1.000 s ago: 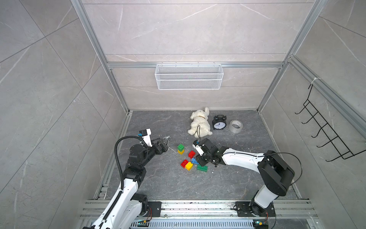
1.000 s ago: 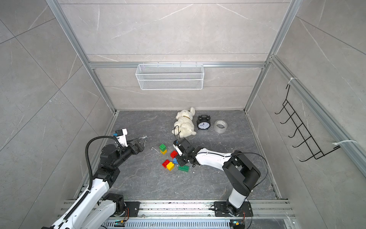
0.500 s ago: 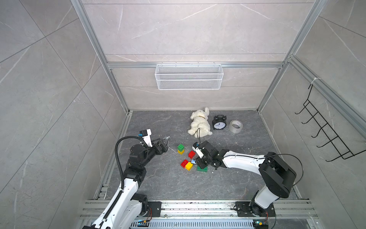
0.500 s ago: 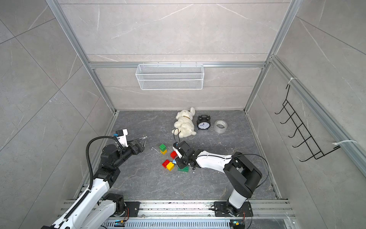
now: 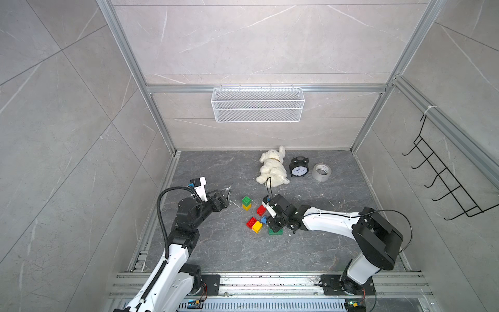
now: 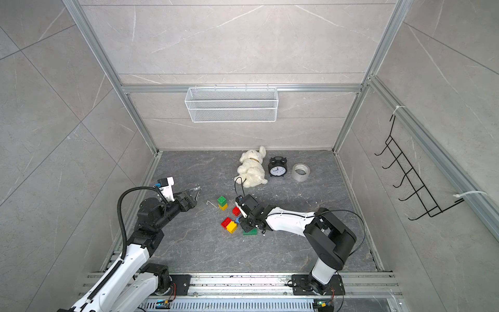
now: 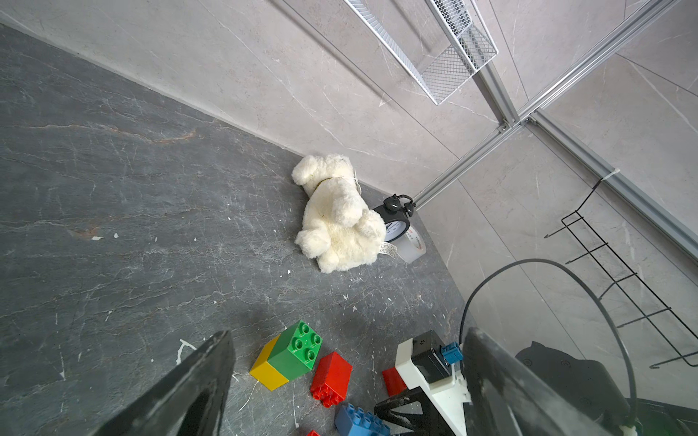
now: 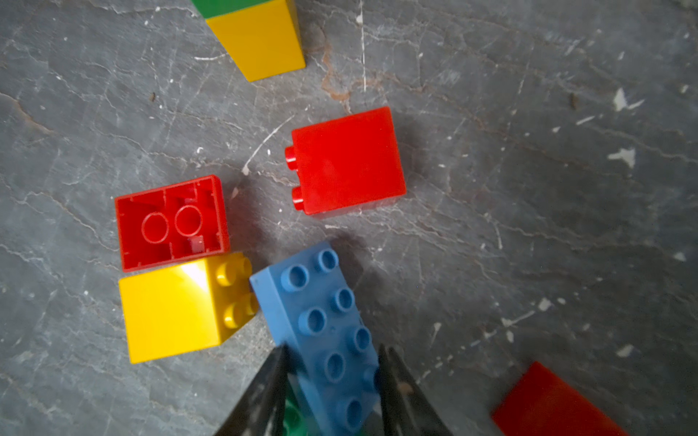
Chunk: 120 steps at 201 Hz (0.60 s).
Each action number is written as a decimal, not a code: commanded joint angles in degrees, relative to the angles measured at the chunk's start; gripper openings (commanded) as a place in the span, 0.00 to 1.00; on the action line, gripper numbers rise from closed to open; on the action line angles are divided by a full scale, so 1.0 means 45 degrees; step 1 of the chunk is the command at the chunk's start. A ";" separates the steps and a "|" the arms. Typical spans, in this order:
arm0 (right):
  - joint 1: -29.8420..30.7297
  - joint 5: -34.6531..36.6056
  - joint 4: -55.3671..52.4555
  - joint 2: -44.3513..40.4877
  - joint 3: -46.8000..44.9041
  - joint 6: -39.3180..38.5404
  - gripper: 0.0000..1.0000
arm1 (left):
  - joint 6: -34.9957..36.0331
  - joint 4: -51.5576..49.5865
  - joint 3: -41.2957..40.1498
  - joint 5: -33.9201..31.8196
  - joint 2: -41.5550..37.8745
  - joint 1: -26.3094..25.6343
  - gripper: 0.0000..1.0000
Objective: Assemble the letter r with lego
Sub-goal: Adjust the lego brick at the center of the board.
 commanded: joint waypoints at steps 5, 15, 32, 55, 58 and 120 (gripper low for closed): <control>0.0125 0.1327 -0.0587 0.0522 -0.0209 0.0034 0.41 | 0.0077 -0.0039 -0.0133 -0.0122 -0.0369 0.0061 0.97; 0.0130 0.1533 -0.0517 0.0481 -0.0196 -0.0071 0.41 | 0.0064 -0.0046 -0.0201 -0.0199 -0.0439 0.0059 0.97; 0.0120 0.1287 -0.0765 0.0765 0.0162 -0.0280 0.41 | 0.0095 -0.0036 -0.0254 -0.0258 -0.0410 0.0058 0.97; 0.0128 0.1089 -0.0741 0.1257 0.0434 -0.0297 0.41 | 0.0075 0.0079 -0.0268 -0.0256 -0.0253 0.0048 0.96; 0.0142 0.1088 -0.0739 0.1321 0.0461 -0.0297 0.41 | 0.0070 0.0065 -0.0254 -0.0217 -0.0244 0.0062 0.97; 0.0150 0.1860 -0.0817 0.1279 0.0603 -0.0420 0.41 | 0.0107 -0.0107 -0.0367 -0.0416 -0.0362 0.0059 0.96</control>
